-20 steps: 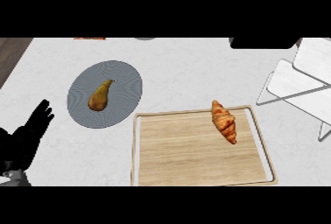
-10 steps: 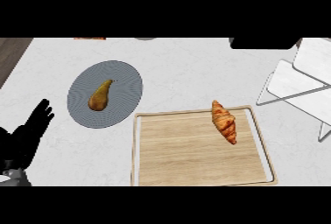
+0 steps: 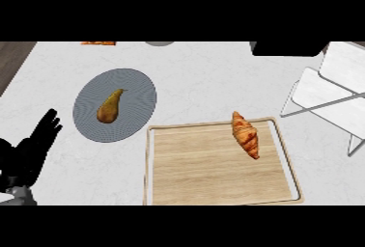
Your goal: Pick the bell pepper from the tray and place it in the tiered shelf
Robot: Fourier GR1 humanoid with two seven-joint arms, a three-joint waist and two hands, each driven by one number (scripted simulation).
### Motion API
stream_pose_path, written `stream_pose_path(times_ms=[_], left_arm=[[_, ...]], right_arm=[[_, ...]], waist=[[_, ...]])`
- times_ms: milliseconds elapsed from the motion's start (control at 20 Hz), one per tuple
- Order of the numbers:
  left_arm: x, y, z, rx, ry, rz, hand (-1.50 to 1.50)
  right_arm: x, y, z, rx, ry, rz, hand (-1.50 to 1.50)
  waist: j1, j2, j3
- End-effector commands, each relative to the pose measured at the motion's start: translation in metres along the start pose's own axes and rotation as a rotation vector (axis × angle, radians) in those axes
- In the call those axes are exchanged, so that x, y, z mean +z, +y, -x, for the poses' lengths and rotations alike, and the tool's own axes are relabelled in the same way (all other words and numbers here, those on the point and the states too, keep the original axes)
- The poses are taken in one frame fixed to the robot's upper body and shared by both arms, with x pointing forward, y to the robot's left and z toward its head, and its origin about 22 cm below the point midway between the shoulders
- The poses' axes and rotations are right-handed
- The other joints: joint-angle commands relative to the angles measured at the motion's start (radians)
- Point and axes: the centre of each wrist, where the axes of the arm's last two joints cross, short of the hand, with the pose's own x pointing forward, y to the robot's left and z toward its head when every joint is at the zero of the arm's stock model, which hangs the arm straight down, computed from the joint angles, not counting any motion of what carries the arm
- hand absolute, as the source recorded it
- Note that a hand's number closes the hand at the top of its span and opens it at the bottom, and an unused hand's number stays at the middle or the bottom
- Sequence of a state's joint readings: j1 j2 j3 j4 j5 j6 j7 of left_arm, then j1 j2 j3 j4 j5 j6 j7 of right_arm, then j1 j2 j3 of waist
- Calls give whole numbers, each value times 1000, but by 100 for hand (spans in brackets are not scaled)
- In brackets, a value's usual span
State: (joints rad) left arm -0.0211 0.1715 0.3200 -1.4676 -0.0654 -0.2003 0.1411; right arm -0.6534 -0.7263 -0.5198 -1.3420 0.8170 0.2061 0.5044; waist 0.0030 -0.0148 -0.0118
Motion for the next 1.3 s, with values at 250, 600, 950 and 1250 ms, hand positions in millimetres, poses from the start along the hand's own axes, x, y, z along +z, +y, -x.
stream_pose_path(times_ms=[250,600,950,1250], left_arm=[[-5,7,-1,10,5,-12,0],[9,3,26,0,8,-16,0],[5,7,15,10,17,-17,0],[15,13,15,7,30,-47,0]], right_arm=[[6,12,-2,-227,18,-31,-150],[-3,-28,27,-450,51,-60,-150],[11,-117,53,-618,2,42,-150],[52,-194,91,-584,113,133,-150]], waist=[[-5,13,11],[-9,12,11],[-22,7,12],[-43,0,11]])
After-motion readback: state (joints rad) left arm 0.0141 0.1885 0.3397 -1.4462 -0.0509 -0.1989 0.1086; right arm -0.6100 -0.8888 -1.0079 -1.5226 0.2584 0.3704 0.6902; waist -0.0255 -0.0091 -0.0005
